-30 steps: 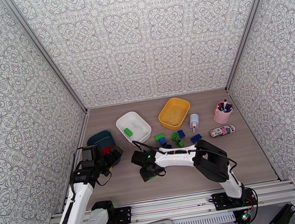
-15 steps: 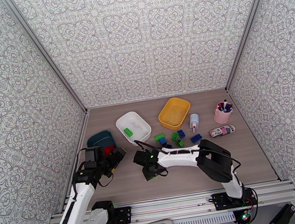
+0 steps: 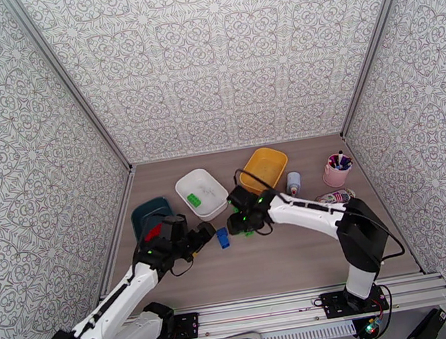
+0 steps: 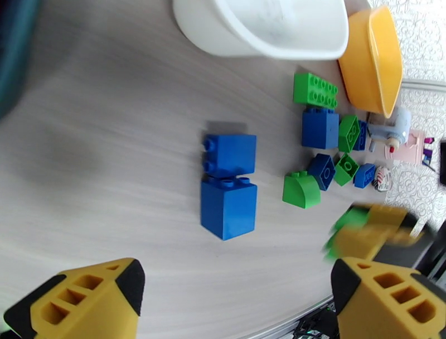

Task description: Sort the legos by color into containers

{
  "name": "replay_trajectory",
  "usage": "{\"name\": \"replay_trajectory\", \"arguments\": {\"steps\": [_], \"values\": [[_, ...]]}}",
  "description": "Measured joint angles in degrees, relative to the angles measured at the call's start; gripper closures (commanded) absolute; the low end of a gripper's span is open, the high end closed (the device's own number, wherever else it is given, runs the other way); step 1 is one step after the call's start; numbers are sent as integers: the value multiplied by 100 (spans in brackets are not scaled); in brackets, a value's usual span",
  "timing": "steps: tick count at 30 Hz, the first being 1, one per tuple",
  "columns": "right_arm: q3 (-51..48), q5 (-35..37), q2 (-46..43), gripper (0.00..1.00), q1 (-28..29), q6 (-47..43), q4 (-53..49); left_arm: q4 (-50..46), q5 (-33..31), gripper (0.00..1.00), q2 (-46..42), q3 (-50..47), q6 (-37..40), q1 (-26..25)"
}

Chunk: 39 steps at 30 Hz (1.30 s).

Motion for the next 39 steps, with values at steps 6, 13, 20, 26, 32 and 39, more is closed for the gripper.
{"name": "replay_trajectory", "arguments": {"steps": [6,13,20,26,32,39], "values": [[1196,-597,538,43,-376,-70,52,328,-133,9,372,-31,-144,-289],[3121,-1346,1862,31,-411,39,87,433,-179,10,455,-72,-142,-428],[4216,-1794,2693,23,-463,258,-4,411,-289,9,240,-74,-140,-457],[4321,-1766,2616,22,-498,164,-282,396,-330,8,59,-83,-118,-457],[3613,-1425,1926,28,-597,-138,-466,302,-330,8,59,-81,-11,-455],[2203,-901,758,32,-916,-529,-560,107,-328,8,92,190,227,-428]]}}
